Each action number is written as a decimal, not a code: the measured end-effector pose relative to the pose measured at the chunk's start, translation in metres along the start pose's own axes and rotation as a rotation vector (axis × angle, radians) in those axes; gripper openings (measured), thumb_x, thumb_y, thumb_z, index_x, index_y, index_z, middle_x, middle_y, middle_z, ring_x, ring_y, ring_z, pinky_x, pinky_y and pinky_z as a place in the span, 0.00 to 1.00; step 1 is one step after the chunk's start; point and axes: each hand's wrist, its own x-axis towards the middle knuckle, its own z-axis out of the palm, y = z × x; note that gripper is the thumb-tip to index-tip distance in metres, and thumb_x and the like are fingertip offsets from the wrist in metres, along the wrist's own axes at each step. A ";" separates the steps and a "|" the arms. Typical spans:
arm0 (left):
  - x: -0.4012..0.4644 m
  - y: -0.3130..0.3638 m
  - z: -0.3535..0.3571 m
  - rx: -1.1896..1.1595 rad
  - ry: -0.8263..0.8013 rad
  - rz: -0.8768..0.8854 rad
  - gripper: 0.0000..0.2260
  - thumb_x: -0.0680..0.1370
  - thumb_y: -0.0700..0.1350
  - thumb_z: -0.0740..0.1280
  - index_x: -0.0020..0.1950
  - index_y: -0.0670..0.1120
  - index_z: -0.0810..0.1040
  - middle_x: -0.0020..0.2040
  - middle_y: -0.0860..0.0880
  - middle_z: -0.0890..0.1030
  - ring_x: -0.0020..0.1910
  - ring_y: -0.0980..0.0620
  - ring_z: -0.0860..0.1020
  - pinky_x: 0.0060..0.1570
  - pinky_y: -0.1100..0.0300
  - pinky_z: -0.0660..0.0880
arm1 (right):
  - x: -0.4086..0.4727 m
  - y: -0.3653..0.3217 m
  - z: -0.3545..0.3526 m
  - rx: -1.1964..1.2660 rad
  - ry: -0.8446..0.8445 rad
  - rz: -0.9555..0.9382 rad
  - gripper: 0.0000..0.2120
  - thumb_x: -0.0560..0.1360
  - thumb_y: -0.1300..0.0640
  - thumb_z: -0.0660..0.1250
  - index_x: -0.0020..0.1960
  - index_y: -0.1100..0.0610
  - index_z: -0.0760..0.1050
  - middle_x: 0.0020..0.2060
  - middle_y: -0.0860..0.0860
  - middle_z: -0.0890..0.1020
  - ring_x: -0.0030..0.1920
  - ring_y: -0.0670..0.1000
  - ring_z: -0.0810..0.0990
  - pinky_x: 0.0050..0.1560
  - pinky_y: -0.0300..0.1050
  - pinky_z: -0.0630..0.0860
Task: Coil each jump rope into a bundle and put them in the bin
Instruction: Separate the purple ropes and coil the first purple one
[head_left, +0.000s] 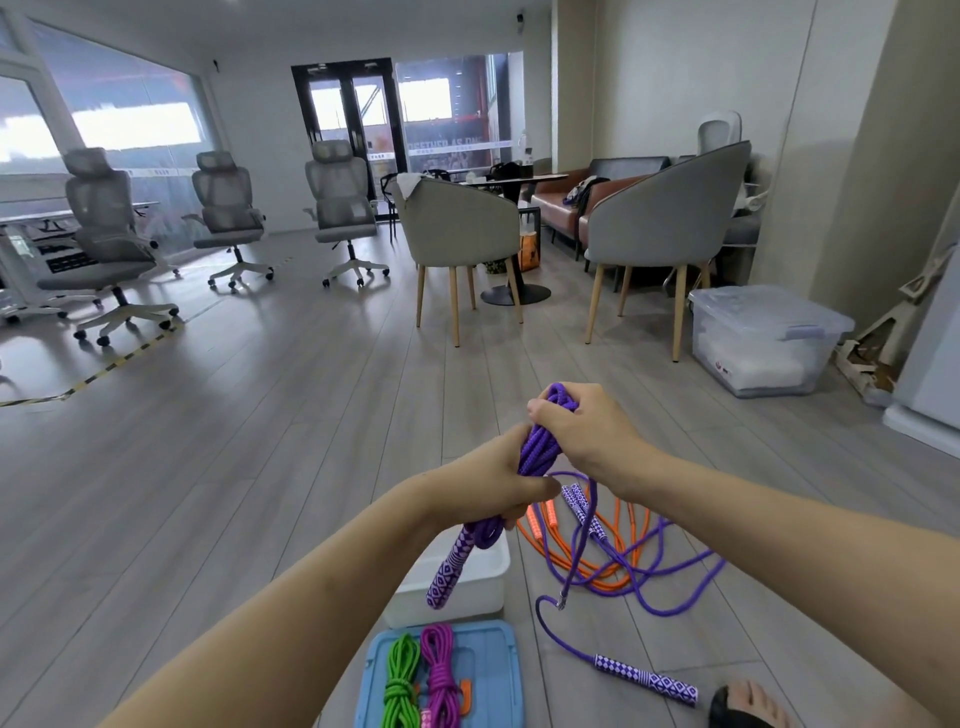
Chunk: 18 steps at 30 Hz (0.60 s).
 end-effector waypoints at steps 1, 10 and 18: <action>-0.001 0.000 -0.001 -0.018 -0.019 -0.005 0.15 0.80 0.39 0.69 0.63 0.42 0.67 0.37 0.43 0.73 0.30 0.49 0.73 0.35 0.53 0.76 | 0.001 0.001 0.000 0.019 -0.001 0.017 0.12 0.81 0.54 0.67 0.44 0.62 0.78 0.33 0.55 0.78 0.31 0.46 0.75 0.37 0.42 0.73; -0.006 -0.006 -0.008 -0.049 -0.095 -0.052 0.14 0.79 0.39 0.70 0.63 0.39 0.74 0.43 0.44 0.80 0.40 0.49 0.80 0.49 0.55 0.81 | 0.003 0.001 -0.004 0.134 -0.025 0.140 0.09 0.82 0.55 0.65 0.45 0.58 0.75 0.33 0.52 0.75 0.31 0.47 0.74 0.32 0.39 0.70; -0.015 -0.007 -0.008 -0.060 -0.001 -0.017 0.12 0.83 0.46 0.67 0.62 0.41 0.73 0.42 0.43 0.77 0.39 0.46 0.79 0.47 0.52 0.83 | 0.007 0.002 -0.008 0.200 0.055 0.165 0.10 0.82 0.55 0.65 0.44 0.58 0.75 0.32 0.52 0.74 0.28 0.46 0.73 0.27 0.37 0.69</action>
